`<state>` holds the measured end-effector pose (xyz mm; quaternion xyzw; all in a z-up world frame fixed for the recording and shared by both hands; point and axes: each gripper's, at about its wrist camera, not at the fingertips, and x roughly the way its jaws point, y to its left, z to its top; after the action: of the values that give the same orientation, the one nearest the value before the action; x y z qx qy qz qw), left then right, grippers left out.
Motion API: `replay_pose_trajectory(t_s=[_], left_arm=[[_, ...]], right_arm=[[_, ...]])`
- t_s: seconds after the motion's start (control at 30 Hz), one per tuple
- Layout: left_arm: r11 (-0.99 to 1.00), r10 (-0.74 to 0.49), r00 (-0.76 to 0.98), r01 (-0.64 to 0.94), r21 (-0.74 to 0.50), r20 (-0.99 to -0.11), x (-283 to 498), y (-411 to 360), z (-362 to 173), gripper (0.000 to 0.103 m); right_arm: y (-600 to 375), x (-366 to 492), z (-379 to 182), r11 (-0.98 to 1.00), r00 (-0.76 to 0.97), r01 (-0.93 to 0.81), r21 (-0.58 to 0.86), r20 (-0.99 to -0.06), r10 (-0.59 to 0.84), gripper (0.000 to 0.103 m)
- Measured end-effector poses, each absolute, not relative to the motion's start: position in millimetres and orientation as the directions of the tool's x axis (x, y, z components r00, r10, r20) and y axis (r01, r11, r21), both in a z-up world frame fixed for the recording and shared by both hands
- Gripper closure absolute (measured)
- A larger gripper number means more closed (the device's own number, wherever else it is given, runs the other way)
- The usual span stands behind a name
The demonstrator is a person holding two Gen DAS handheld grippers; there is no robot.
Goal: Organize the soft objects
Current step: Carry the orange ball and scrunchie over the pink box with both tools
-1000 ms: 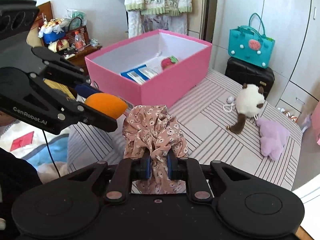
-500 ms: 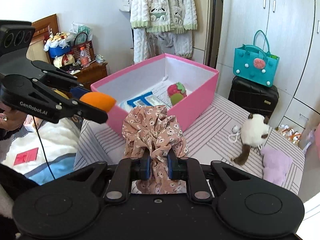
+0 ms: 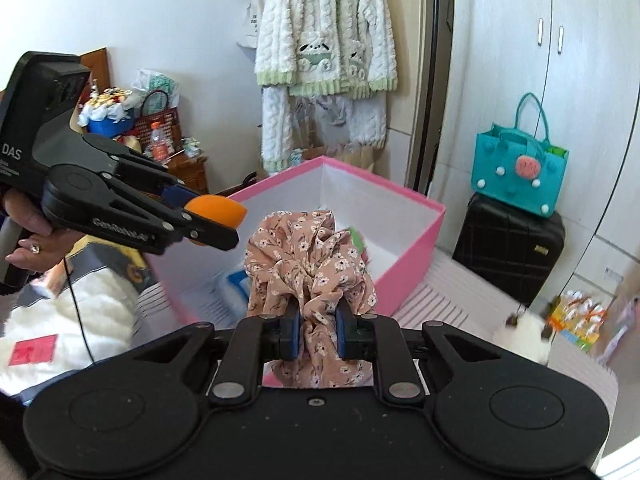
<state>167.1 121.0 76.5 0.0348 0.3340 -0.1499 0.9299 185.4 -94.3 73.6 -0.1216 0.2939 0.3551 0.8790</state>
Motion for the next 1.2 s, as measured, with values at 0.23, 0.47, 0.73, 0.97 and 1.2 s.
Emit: replay_pose_trajectory(t_s=[0.23,0.47,0.73,0.97,1.2], left_arm=[[0.956,-0.129,0.739,0.270,0.115,-0.662,222.6,113.7,59.6,0.068],[0.955,-0.205,0.606,0.296,-0.021,-0.768,274.9,116.4,39.7,0.068],[0.961,-0.151,0.587,0.277,0.021,-0.796,295.8,117.3,23.3,0.067],[0.967,-0.137,0.601,0.254,0.025,-0.788,301.9,120.9,20.5,0.063],[0.976,-0.157,0.613,0.218,-0.025,-0.774,302.1,130.3,29.6,0.060]], right_arm=[[-68.5,237.8,71.6,0.745,0.622,-0.664,-0.058,-0.597,0.507,0.083],[-34.0,290.1,55.0,0.743,0.614,-0.660,-0.113,-0.651,0.446,0.083],[-8.4,325.0,35.1,0.750,0.642,-0.631,-0.198,-0.677,0.361,0.083],[4.5,331.3,22.8,0.728,0.640,-0.640,-0.247,-0.695,0.327,0.077],[-8.1,326.4,29.2,0.752,0.619,-0.639,-0.163,-0.689,0.377,0.062]])
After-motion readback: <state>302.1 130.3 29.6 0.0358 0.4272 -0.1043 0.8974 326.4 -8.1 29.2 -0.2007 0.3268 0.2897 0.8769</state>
